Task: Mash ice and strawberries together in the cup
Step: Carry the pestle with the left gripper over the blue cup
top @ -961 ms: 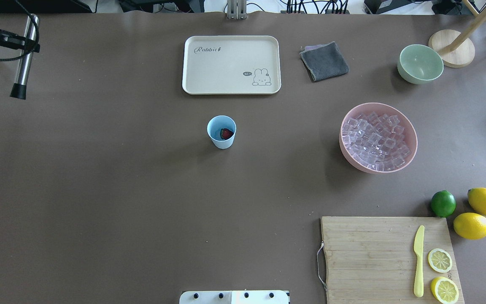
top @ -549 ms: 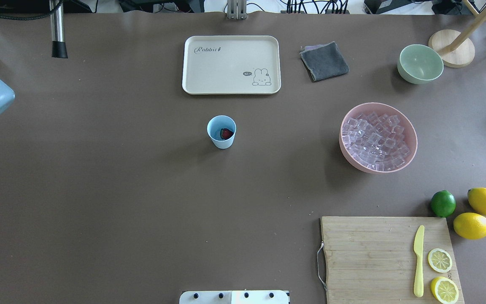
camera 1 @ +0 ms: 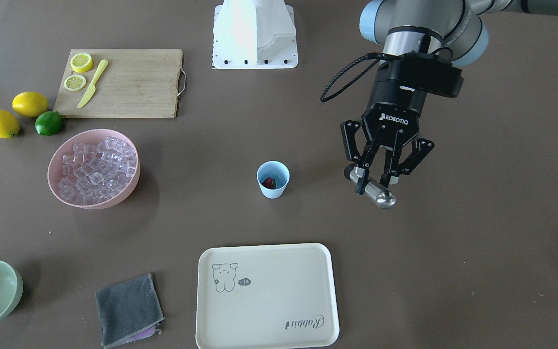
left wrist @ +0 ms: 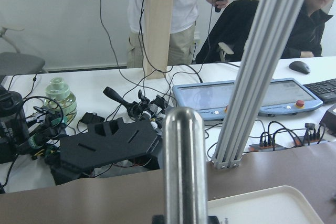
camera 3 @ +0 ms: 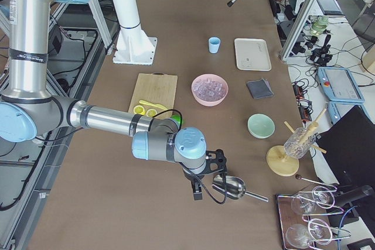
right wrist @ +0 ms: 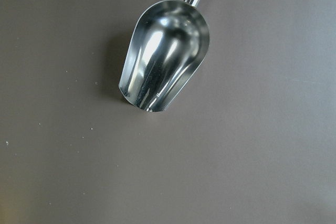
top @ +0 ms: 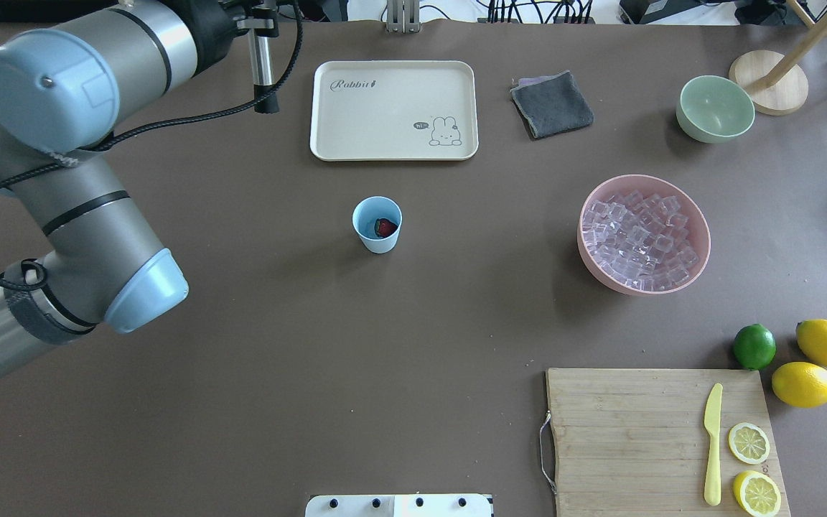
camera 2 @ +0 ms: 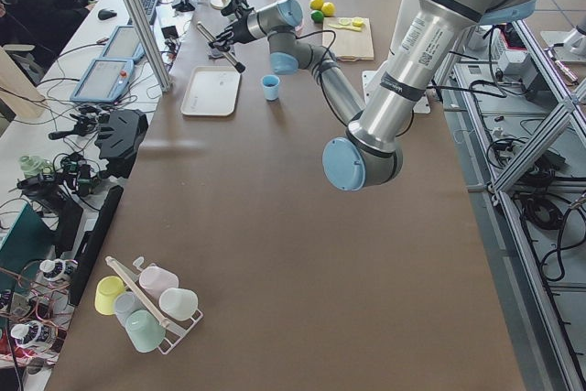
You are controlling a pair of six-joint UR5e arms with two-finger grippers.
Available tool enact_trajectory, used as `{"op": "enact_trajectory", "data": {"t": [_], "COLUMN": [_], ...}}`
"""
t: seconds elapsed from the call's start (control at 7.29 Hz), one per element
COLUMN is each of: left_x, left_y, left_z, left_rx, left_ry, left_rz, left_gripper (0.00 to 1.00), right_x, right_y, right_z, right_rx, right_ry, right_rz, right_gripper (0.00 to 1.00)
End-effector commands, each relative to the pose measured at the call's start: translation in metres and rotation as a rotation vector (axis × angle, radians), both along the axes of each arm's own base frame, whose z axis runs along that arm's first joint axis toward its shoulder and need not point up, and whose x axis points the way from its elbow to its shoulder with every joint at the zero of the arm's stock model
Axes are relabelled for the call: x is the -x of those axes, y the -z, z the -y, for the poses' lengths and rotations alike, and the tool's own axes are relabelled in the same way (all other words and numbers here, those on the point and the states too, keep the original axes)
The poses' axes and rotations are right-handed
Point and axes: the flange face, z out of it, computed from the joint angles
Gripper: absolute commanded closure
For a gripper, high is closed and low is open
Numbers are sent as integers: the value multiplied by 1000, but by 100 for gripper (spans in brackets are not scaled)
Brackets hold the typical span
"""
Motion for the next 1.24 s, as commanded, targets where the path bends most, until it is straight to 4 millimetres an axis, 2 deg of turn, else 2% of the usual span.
{"op": "enact_trajectory", "data": {"t": [0.0, 0.14, 0.41, 0.55, 0.69, 0.82, 0.96, 1.1], "left_x": [-77, -128, -177, -207, -217, -217, -209, -204], "left_y": [32, 24, 6, -19, -26, -21, -5, -1], "left_z": [-14, -49, -84, -91, -103, -110, -114, -115], "left_rx": [-19, -31, -32, -9, -19, -32, -54, -76], "left_ry": [94, 146, 136, 134, 140, 161, 159, 158], "left_rz": [15, 36, 18, -50, -85, -83, -89, -59], "left_gripper": [78, 78, 78, 78, 78, 78, 78, 78], "right_x": [4, 5, 8, 10, 9, 10, 10, 10], "right_y": [-3, -4, -15, -19, -15, -15, -14, -13], "right_z": [1, -2, 3, 4, 10, 10, 11, 11], "right_rx": [22, 27, 53, 74, 75, 94, 92, 91], "right_ry": [4, 4, 7, 12, 12, 13, 13, 13], "right_rz": [3, 13, 17, 17, 17, 23, 25, 25], "right_gripper": [1, 1, 1, 1, 1, 1, 1, 1]}}
